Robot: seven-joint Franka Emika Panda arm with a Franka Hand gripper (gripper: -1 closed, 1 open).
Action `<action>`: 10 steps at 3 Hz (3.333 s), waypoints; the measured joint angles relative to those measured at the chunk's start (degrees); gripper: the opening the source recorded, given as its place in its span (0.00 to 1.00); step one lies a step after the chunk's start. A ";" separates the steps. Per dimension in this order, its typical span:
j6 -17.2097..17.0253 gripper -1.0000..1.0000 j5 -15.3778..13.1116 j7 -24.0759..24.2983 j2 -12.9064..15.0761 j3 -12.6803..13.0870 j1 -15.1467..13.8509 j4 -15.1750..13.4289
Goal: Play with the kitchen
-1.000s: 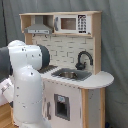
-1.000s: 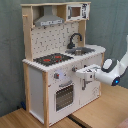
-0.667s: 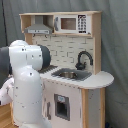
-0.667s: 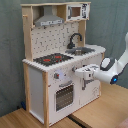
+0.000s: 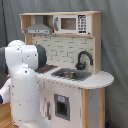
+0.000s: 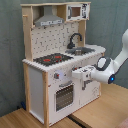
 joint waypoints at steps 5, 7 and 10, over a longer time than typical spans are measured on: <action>0.12 0.00 -0.81 17.24 -3.23 -0.86 -0.34 1.79; 0.40 0.00 -0.81 31.82 -3.16 -0.87 -0.35 1.89; 0.54 0.00 -1.04 51.04 -3.06 -0.86 -0.35 1.92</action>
